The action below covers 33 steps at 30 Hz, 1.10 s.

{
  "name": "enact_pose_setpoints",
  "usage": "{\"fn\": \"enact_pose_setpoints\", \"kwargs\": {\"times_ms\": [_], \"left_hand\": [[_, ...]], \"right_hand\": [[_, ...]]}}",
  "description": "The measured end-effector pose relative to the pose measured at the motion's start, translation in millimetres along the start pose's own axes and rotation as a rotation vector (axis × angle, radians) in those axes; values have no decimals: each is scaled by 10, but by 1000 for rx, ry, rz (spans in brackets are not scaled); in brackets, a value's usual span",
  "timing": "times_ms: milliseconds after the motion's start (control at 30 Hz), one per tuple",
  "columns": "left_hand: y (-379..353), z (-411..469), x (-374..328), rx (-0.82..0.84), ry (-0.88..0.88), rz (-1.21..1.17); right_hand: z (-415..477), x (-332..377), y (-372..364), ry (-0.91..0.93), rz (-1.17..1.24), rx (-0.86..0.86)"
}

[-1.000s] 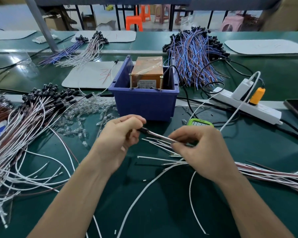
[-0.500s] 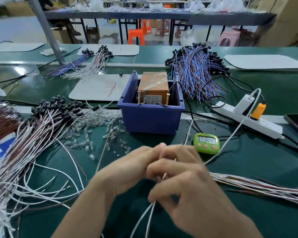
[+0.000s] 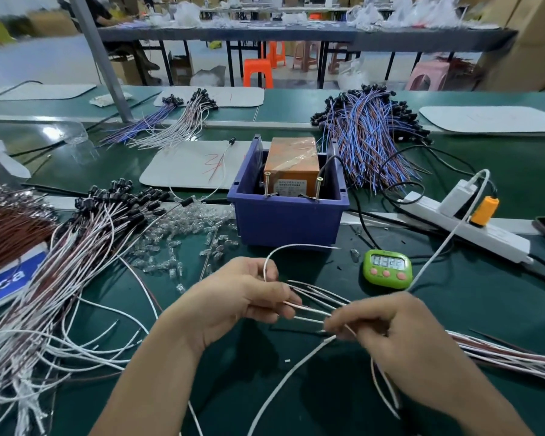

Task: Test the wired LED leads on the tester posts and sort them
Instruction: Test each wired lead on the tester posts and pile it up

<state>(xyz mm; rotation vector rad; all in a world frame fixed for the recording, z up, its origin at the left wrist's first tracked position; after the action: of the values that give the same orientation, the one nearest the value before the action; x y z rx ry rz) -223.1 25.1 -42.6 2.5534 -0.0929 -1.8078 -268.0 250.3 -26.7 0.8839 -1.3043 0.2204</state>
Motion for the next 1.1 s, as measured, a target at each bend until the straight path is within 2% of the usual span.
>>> {"fn": "enact_pose_setpoints", "kwargs": {"times_ms": [67,133,200,267,333,433,533,667,800,900,1033,1100], "left_hand": [[47,-21,15,20,-30,103],[64,-27,34,77,-58,245],[76,-33,43,120,-82,330],[115,-51,34,125,-111,299],[215,-93,9,79,-156,223],[417,-186,-42,-14,-214,-40],[566,-233,-61,-108,-185,-271],[608,-221,-67,-384,-166,-320],[569,-173,-26,-513,-92,-121],[502,-137,-29,-497,-59,28],[419,-81,-38,-458,-135,15],[334,-39,-56,-533,-195,-29]], "right_hand": [[66,-41,-4,-115,229,30],[122,-11,-54,-178,346,150],[185,-33,-90,-236,286,258],[266,-49,-102,-233,174,280],[329,-52,-75,-210,156,231],[360,-100,-49,-217,314,145],[344,-134,-29,-246,428,36],[343,-157,10,-228,581,-167],[358,-154,110,-113,738,-420],[399,-64,199,-27,638,-398],[525,135,352,93,330,-410],[596,241,357,156,196,-411]]}}
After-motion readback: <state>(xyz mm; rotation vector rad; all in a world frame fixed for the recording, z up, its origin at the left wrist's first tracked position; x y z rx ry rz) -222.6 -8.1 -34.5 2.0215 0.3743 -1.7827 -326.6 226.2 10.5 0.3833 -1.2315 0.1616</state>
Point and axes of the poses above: each hand's wrist, its own z-axis towards the middle knuckle, its own y-axis out of the back of the hand, x = y × z, the point moved 3 cm from there along z, towards the middle knuckle, and after that the axes turned 11 degrees about z, right-handed, at the moved point
